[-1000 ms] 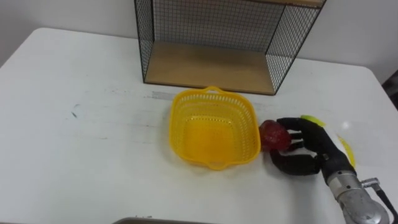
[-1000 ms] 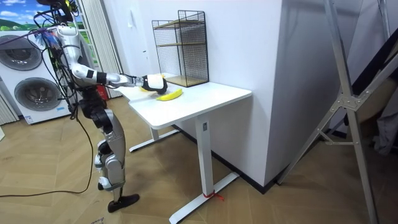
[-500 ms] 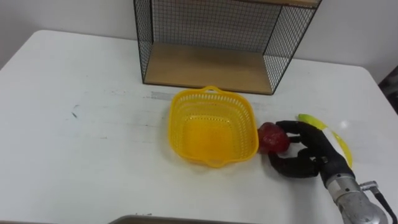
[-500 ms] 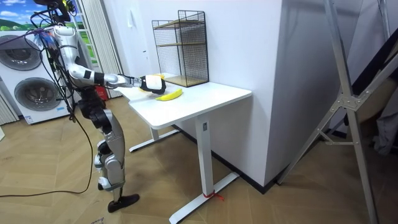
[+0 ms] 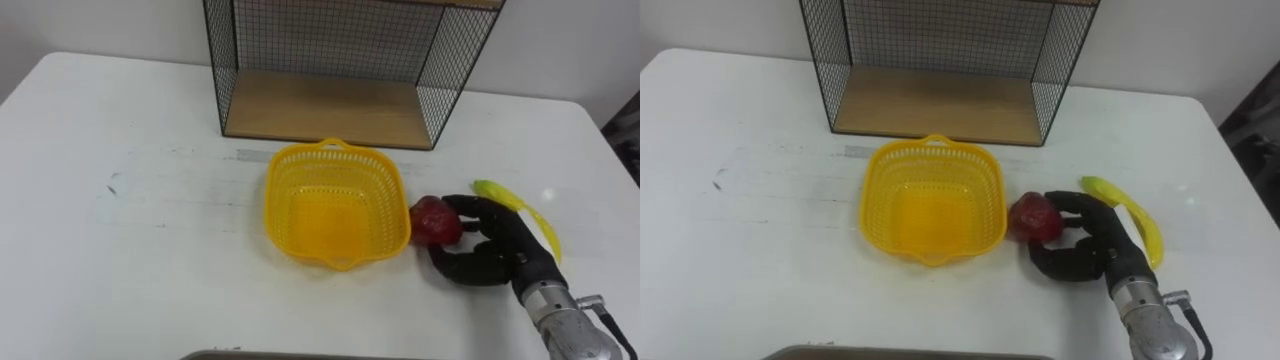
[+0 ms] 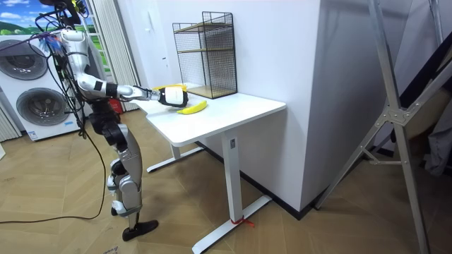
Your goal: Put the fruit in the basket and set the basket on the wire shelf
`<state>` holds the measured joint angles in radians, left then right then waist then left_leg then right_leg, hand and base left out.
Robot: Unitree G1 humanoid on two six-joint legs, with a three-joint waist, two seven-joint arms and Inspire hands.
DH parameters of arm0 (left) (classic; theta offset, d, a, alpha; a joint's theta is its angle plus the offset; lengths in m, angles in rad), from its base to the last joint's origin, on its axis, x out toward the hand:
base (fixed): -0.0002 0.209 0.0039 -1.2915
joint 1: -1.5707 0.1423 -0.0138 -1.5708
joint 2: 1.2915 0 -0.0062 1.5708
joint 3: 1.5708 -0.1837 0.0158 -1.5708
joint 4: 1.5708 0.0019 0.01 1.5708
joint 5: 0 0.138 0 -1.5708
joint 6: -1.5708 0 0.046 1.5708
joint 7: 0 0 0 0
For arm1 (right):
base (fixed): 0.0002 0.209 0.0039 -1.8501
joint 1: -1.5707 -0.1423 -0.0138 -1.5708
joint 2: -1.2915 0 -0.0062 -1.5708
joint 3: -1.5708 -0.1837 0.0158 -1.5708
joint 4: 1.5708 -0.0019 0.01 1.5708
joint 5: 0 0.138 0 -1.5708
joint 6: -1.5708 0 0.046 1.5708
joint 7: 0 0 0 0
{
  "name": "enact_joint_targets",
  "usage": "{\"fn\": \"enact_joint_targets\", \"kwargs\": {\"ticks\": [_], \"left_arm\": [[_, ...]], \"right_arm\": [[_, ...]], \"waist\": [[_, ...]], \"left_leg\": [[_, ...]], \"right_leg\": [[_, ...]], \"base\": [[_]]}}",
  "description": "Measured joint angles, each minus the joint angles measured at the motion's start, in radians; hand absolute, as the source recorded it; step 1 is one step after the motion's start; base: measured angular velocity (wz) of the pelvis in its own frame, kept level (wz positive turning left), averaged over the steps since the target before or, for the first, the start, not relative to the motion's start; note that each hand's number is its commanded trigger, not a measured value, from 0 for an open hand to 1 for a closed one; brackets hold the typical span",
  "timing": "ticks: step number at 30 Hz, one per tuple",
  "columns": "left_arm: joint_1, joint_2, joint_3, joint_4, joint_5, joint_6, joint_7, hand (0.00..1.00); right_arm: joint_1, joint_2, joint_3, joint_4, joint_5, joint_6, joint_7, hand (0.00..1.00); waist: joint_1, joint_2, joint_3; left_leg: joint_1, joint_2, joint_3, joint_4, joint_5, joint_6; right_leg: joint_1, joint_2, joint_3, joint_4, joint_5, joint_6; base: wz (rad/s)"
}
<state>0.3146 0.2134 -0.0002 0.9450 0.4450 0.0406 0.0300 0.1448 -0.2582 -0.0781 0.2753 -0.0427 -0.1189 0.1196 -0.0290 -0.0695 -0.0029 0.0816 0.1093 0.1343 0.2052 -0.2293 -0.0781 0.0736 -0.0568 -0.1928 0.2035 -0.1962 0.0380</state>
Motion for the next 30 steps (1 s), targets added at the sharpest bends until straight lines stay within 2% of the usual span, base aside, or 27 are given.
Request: {"fn": "enact_joint_targets", "kwargs": {"ticks": [5, 9, 14, 19, 30], "left_arm": [[0.007, -0.007, 0.043, 0.012, 0.000, -0.007, 0.000, 0.00], [0.013, -0.009, 0.043, 0.018, -0.001, -0.007, 0.000, 0.00], [0.012, -0.015, 0.043, 0.018, 0.002, -0.007, 0.000, 0.00], [0.008, -0.025, 0.043, 0.017, 0.019, -0.006, 0.000, 0.00], [-0.014, -0.026, 0.035, 0.038, 0.019, -0.005, 0.000, 0.00]], "right_arm": [[0.000, 0.000, -0.055, -0.003, 0.002, 0.001, -0.007, 1.00], [-0.005, -0.003, -0.111, -0.005, 0.006, 0.001, -0.072, 1.00], [-0.002, -0.004, -0.111, -0.058, 0.007, 0.003, -0.109, 1.00], [-0.003, -0.004, -0.111, -0.187, 0.007, 0.003, -0.118, 1.00], [-0.003, -0.004, -0.106, -0.328, 0.039, 0.010, -0.116, 1.00]], "waist": [[0.000, 0.005, 0.0013], [-0.002, 0.009, 0.0037], [-0.010, 0.007, 0.0034], [-0.018, 0.007, 0.0029], [-0.006, 0.004, 0.0008]], "left_leg": [[-0.002, 0.000, 0.001, -0.001, 0.000, 0.000], [-0.001, 0.000, 0.003, -0.005, 0.000, 0.000], [-0.001, 0.000, 0.003, -0.007, 0.000, 0.000], [-0.002, 0.000, 0.002, -0.007, 0.000, 0.000], [0.000, 0.000, 0.003, -0.007, 0.000, 0.000]], "right_leg": [[-0.001, 0.000, 0.000, 0.000, 0.001, 0.000], [-0.004, -0.001, 0.001, -0.001, 0.000, 0.001], [-0.005, -0.001, 0.000, -0.001, 0.000, 0.001], [-0.007, -0.001, 0.000, -0.004, 0.000, 0.001], [-0.006, 0.000, 0.001, 0.001, 0.001, 0.000]], "base": [[0.00], [0.00], [0.00], [0.00], [0.00]]}}
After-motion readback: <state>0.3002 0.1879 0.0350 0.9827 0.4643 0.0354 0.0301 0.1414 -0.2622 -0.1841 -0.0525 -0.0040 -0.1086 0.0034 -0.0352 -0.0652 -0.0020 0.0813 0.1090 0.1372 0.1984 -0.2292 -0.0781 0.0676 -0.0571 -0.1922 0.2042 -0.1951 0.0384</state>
